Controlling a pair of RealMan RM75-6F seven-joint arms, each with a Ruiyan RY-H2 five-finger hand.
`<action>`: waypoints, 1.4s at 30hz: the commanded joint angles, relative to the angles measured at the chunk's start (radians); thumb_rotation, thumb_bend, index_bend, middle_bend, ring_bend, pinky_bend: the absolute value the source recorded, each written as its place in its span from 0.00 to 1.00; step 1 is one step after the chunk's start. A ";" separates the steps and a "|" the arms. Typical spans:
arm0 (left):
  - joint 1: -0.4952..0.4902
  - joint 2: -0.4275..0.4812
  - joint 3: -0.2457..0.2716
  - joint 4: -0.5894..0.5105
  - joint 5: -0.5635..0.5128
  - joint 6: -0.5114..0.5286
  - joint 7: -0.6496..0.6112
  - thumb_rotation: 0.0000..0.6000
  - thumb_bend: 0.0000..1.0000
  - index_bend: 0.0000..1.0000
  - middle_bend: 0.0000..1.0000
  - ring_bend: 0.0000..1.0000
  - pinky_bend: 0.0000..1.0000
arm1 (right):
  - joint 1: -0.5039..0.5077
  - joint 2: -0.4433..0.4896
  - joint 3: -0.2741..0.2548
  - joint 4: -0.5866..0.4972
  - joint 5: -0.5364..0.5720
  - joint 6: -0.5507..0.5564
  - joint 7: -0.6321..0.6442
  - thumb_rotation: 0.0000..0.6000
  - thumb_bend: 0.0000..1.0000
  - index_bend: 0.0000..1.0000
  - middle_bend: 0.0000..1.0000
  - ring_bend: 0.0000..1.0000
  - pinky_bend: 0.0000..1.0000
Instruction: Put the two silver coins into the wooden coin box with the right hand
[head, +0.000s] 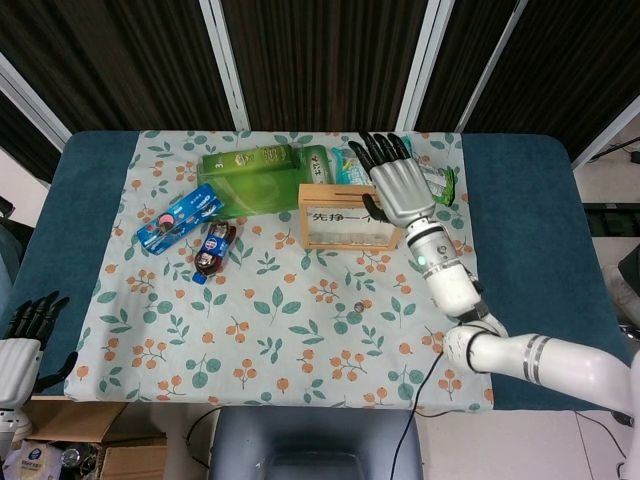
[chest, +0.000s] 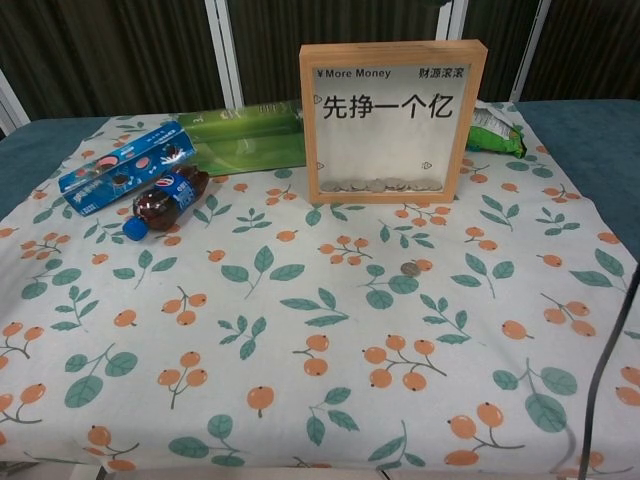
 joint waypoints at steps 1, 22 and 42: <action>-0.002 -0.002 0.001 -0.001 0.004 0.000 0.003 1.00 0.35 0.00 0.00 0.00 0.00 | -0.237 0.092 -0.153 -0.198 -0.432 0.354 0.078 1.00 0.58 0.00 0.00 0.00 0.00; -0.008 -0.024 0.009 0.020 0.011 -0.011 0.021 1.00 0.36 0.00 0.00 0.00 0.00 | -0.605 -0.221 -0.426 0.249 -0.761 0.488 0.127 1.00 0.31 0.00 0.00 0.00 0.00; 0.000 -0.030 0.006 0.055 -0.011 -0.018 -0.019 1.00 0.35 0.00 0.00 0.00 0.00 | -0.447 -0.432 -0.243 0.391 -0.623 0.139 0.111 1.00 0.31 0.54 0.00 0.00 0.00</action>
